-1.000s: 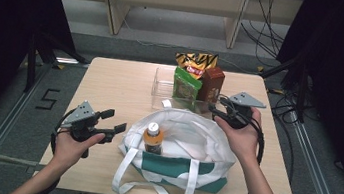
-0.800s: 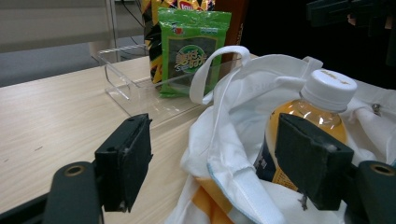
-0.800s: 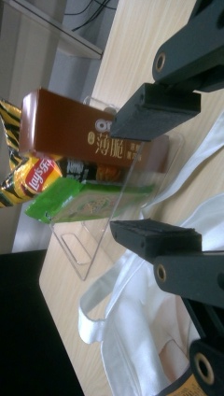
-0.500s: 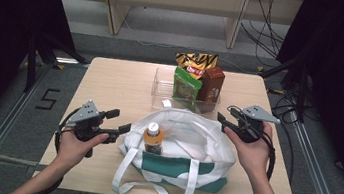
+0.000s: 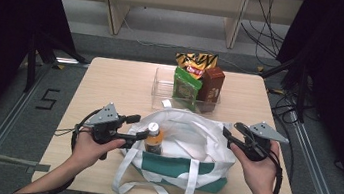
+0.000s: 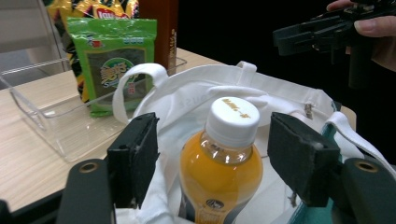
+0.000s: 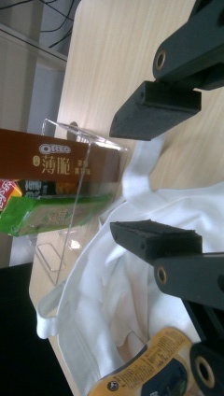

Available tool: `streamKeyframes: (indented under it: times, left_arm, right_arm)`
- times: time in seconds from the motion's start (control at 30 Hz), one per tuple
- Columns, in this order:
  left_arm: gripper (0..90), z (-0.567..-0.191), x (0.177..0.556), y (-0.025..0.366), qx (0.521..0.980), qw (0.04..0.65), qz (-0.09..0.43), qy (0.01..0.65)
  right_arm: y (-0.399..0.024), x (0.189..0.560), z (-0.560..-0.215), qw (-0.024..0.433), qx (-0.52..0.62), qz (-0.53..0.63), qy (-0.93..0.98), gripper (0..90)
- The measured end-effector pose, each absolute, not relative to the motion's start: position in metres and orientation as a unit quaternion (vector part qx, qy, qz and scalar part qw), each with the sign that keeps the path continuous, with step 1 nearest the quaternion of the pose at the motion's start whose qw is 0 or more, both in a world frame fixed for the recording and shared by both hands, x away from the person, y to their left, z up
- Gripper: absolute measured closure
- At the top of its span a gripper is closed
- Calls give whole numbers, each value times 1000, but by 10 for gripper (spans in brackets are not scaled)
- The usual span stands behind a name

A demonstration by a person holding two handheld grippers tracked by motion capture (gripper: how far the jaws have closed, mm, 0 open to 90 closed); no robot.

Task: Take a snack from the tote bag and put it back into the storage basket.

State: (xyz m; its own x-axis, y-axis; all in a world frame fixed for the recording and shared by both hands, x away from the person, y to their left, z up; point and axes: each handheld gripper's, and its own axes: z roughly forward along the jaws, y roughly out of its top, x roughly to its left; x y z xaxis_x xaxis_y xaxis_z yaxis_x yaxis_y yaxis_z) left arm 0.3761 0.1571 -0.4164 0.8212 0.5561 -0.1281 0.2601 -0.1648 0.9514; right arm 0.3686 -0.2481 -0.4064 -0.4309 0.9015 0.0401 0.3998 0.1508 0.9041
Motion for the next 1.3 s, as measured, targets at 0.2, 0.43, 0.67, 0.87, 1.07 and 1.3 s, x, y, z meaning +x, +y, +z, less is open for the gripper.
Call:
streamKeyframes:
  times: [0.2,0.43,0.67,0.87,1.07,1.3]
  left_arm:
    - [408,-420,380,145,759,583,125,262]
    - [482,-422,385,138,758,585,124,259]
    - [523,-429,388,130,764,581,123,252]
    - [582,-429,388,126,764,580,141,247]
    - [585,-427,387,128,763,579,144,250]
    - [586,-416,389,129,752,594,147,244]
  right_arm:
    - [-255,361,-411,279,456,469,703,481]
    - [-256,355,-411,277,461,471,700,481]
    - [-259,354,-412,275,463,476,695,482]
    - [-260,355,-418,284,468,476,688,482]
    - [-261,354,-420,278,468,470,695,482]
    - [-265,355,-422,270,473,472,693,482]
